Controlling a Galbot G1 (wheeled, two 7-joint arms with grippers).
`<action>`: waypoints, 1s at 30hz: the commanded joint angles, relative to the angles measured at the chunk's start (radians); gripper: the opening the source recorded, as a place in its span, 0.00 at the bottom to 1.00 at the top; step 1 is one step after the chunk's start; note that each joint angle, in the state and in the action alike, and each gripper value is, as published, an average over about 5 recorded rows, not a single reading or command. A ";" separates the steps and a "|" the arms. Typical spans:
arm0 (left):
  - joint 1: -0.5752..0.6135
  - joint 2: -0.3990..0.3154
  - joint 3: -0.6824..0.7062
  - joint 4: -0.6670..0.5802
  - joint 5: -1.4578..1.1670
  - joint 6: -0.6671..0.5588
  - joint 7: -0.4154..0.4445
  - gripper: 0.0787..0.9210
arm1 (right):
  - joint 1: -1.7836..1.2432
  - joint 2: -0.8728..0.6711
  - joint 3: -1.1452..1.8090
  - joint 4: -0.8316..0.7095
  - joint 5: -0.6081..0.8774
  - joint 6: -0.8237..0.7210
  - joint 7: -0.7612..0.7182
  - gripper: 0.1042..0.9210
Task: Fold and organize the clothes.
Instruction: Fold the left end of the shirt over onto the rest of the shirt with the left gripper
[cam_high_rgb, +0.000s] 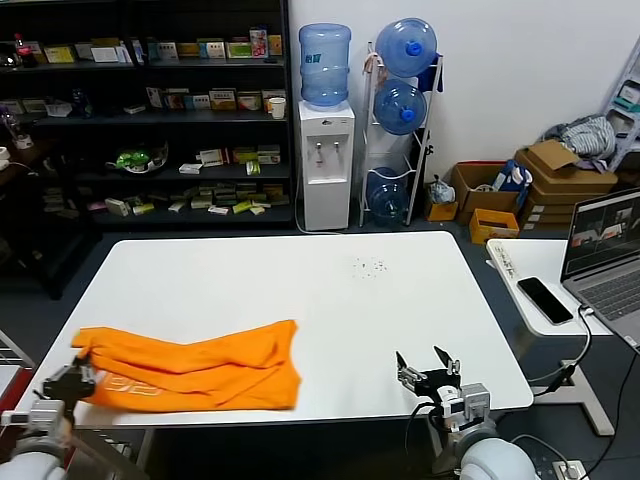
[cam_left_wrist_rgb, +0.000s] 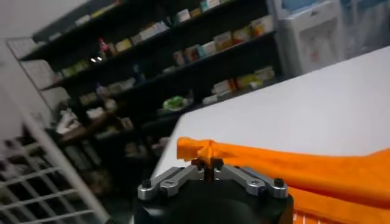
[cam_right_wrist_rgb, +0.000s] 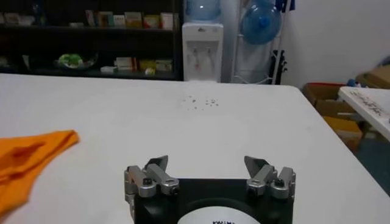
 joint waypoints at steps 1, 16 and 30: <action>0.089 0.035 -0.016 -0.194 -0.050 0.040 0.018 0.06 | 0.016 0.023 -0.018 -0.011 -0.008 0.000 0.002 0.88; -0.294 -0.282 0.574 -0.156 -0.170 0.204 -0.113 0.06 | -0.047 0.061 0.033 0.008 -0.037 -0.003 0.008 0.88; -0.161 -0.157 0.442 -0.273 -0.183 0.243 -0.101 0.20 | -0.027 0.055 0.028 0.012 -0.020 -0.004 0.010 0.88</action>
